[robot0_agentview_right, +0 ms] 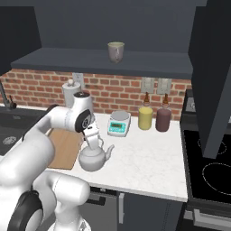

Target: Pick the kettle from the counter and place it on the tray. Then pick the mug from the cabinet and place it on the tray. Then close the cabinet doors.

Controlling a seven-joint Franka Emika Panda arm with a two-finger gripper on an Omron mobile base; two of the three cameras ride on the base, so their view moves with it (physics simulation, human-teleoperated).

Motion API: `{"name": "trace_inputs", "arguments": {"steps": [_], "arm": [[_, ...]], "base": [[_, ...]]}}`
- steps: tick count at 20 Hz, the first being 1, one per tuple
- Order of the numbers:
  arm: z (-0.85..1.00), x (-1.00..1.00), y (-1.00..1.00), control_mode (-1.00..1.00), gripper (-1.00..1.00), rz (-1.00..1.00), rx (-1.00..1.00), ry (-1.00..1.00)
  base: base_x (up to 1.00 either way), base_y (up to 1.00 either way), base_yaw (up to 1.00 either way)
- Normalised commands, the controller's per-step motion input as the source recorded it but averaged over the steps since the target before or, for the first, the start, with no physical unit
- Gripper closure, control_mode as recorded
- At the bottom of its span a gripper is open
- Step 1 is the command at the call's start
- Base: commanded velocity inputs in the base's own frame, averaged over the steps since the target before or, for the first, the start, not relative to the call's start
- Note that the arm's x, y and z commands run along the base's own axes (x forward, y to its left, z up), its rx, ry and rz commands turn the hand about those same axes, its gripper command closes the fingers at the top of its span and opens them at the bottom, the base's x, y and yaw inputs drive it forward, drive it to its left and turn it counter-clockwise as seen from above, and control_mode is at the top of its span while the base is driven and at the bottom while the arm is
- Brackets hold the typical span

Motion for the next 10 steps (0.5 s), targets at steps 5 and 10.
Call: {"name": "trace_inputs", "arguments": {"steps": [5,10], "arm": [[0.37,-0.23,0.18,-1.00,1.00,0.00,0.00,-0.10],[0.47,-0.30,0.30,-1.00,1.00,0.00,0.00,-0.05]], "base": [[0.00,0.00,0.00],[0.00,0.00,0.00]]}}
